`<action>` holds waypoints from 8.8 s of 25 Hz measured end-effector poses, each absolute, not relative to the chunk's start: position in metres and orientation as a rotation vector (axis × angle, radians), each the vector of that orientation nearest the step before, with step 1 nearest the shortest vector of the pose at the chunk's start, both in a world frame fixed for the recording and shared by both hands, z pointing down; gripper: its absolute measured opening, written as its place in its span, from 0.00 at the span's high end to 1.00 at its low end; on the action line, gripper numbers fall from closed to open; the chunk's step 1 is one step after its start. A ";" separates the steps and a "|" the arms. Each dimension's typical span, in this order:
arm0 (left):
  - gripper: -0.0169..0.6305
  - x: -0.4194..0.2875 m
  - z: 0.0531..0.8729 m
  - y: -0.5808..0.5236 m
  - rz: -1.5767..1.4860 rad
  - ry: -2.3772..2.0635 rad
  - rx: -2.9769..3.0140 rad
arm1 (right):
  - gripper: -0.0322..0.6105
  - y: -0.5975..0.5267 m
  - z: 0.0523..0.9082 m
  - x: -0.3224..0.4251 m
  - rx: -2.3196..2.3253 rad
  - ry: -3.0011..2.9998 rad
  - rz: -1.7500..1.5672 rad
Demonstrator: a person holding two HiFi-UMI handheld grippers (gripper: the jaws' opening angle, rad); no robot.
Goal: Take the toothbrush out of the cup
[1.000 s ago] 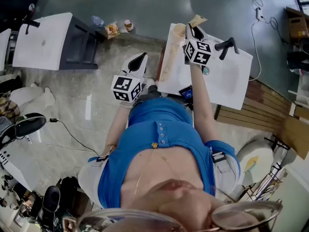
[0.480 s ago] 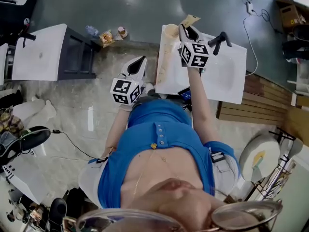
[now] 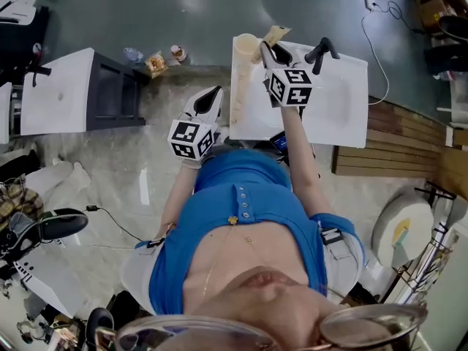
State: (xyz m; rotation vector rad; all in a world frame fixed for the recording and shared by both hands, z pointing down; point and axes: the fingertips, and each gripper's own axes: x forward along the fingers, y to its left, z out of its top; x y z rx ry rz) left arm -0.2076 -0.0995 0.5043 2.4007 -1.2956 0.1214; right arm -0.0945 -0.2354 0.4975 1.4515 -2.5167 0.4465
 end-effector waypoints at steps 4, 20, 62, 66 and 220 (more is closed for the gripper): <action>0.97 -0.185 0.499 -0.099 0.124 -1.287 2.411 | 0.84 -0.225 0.498 -0.079 1.425 -2.519 0.476; 0.97 -0.099 0.497 -0.096 0.133 -1.295 2.375 | 0.86 -0.199 0.496 -0.013 1.330 -2.548 0.525; 0.97 0.092 0.495 -0.081 0.171 -1.190 2.416 | 0.87 -0.155 0.519 0.237 1.463 -2.382 0.608; 0.97 0.101 0.499 -0.076 0.170 -1.196 2.405 | 0.87 -0.152 0.528 0.257 1.467 -2.352 0.616; 0.97 0.126 0.532 -0.053 0.276 -1.194 2.325 | 0.95 -0.090 0.592 0.225 0.707 -2.352 0.435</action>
